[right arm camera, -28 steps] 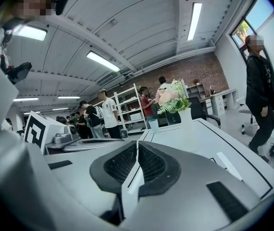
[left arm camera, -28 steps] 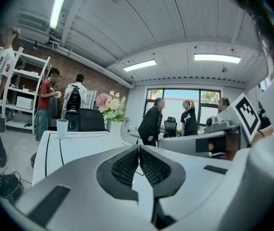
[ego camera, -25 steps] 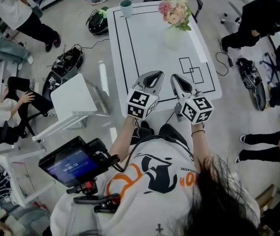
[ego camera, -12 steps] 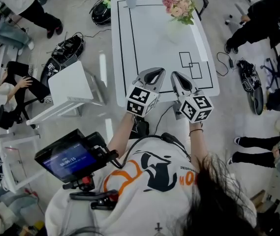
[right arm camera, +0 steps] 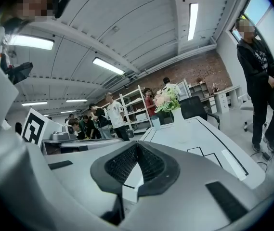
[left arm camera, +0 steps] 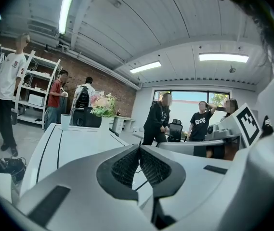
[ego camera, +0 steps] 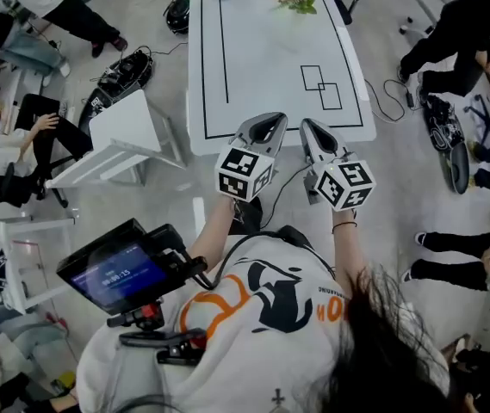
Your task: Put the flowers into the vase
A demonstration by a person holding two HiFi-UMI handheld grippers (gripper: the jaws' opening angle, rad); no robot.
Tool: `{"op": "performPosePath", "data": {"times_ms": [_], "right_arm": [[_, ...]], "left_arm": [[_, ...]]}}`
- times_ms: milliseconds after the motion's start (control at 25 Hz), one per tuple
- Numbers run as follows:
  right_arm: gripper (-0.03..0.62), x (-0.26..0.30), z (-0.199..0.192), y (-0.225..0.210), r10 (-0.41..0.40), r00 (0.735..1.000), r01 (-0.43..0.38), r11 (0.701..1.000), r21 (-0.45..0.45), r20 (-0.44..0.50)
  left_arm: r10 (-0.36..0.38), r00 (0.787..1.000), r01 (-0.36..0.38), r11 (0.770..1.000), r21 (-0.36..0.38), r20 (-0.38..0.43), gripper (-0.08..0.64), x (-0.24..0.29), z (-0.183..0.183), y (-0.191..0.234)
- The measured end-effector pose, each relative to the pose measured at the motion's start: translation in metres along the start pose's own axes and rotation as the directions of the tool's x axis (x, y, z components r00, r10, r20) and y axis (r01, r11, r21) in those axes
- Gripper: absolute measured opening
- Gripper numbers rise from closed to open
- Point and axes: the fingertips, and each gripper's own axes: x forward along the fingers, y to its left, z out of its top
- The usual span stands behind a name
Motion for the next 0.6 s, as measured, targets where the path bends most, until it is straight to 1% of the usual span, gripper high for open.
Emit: {"op": "performPosePath", "data": {"times_ms": [240,440,600], "right_arm": [[0.014,-0.053,-0.021,0.001,0.014,1.000,-0.014,1.000,0.011,0.006],[0.014,-0.094,-0.030,0.014,0.017,0.999,-0.017,1.000,0.010,0.028],[0.014,-0.106,-0.031,0.018,0.026,0.999,-0.026,1.000,0.006,0.041]], "left_arm": [[0.018,1.000,-0.018,1.000,0.011,-0.011,0.011,-0.017,-0.024,-0.058],[0.032,0.999,-0.031,0.999,0.038,-0.017,0.011,-0.041,-0.037,-0.096],[0.041,0.999,-0.041,0.998,0.044,-0.013,0.011,-0.047,-0.039,-0.105]]}}
